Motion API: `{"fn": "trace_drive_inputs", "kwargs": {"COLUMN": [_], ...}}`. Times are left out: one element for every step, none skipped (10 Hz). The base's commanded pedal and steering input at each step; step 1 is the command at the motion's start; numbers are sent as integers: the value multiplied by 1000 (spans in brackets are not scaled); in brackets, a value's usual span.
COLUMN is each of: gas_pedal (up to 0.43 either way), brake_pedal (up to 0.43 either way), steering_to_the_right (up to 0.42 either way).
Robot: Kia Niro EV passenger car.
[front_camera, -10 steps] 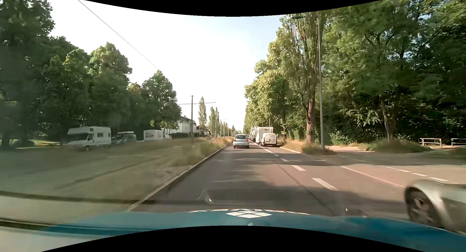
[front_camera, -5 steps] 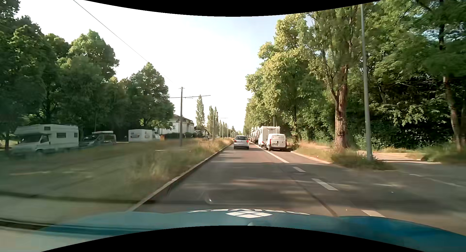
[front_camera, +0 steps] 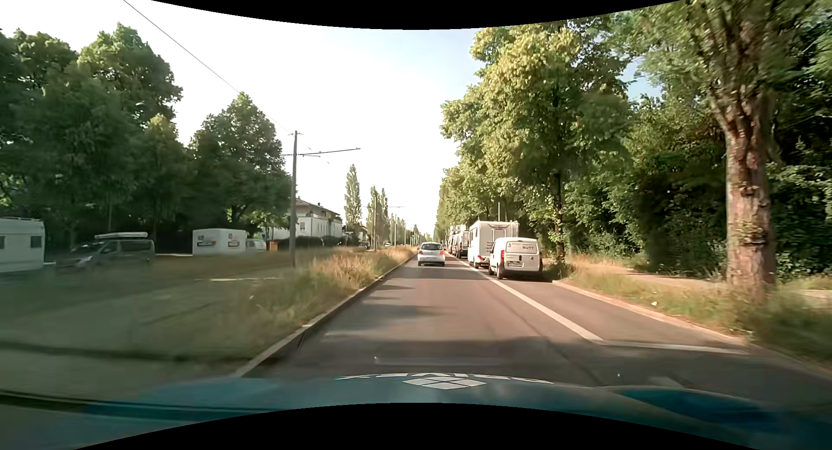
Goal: Follow the waypoints while adhering to traffic rules and regulations
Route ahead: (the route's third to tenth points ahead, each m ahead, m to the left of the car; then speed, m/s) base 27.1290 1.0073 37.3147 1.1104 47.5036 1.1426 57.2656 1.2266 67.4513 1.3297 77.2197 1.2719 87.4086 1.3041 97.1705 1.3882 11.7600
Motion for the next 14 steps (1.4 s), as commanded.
{"fn": "trace_drive_inputs", "kwargs": {"gas_pedal": [177, 177, 177, 177, 177, 177, 177, 177, 177, 177, 177, 177, 177, 177], "brake_pedal": [0, 0, 0, 0, 0, 0, 0, 0, 0, 0, 0, 0, 0, 0], "steering_to_the_right": [-2, -1, -1, -1, -1, -1, -1, -1, -1, -1, -1, -1, -1, -1]}}
